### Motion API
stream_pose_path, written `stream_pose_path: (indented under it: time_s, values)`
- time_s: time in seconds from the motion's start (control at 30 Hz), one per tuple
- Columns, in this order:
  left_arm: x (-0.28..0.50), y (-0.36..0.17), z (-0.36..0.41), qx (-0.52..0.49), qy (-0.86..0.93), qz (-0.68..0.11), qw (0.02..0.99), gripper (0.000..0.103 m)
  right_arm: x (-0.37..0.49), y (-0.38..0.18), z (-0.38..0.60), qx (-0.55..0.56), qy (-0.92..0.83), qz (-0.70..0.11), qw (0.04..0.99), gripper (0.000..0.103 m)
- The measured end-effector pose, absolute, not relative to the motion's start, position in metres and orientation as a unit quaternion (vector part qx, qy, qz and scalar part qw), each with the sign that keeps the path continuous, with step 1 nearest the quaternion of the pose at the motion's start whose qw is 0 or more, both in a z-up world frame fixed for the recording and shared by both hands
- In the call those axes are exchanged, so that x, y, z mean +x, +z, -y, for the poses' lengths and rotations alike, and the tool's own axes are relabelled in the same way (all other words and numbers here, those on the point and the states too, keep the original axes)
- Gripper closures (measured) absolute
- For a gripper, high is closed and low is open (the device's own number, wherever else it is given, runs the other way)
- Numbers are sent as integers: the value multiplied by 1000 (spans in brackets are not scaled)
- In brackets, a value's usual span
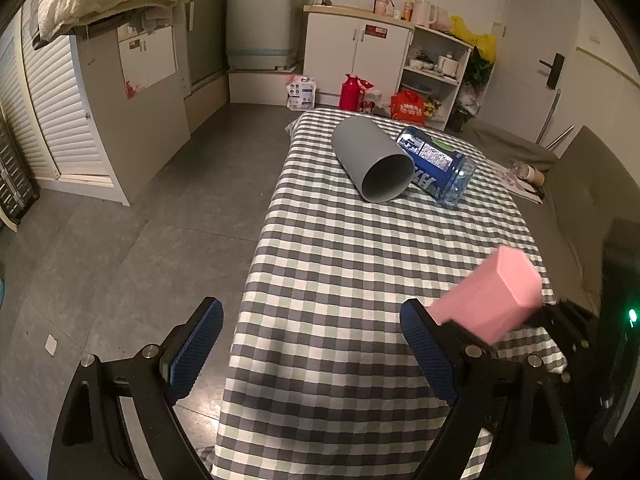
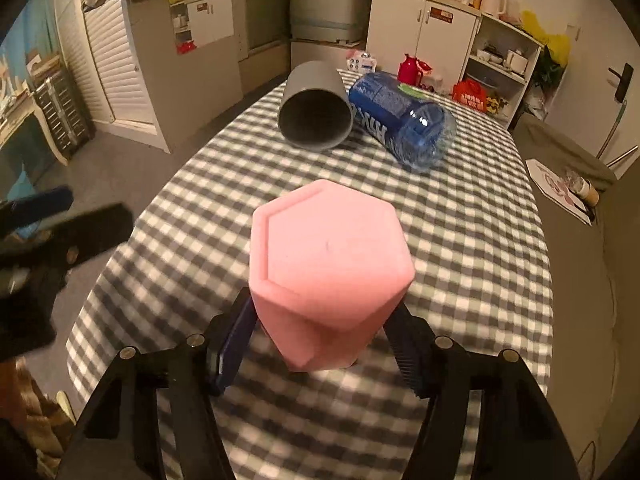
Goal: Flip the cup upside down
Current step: 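Rotate the pink cup upright with the right gripper and lower it onto the table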
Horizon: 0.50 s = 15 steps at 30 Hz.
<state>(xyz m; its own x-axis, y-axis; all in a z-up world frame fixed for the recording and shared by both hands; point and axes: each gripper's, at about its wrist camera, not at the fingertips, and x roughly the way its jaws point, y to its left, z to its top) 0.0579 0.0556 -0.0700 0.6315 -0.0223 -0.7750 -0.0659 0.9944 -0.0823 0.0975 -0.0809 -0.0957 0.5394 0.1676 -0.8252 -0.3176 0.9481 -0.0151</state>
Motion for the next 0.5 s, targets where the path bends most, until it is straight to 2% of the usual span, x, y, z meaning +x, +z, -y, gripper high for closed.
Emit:
stream_pose_path:
  time_s: [0.33, 0.5]
  values:
    - [60, -74, -57, -41, 19, -429, 902, 10, 122, -97, 75, -81, 129, -444, 883, 40]
    - [61, -74, -56, -46, 19, -429, 902, 10, 124, -99, 79, -65, 140, -456, 876, 34]
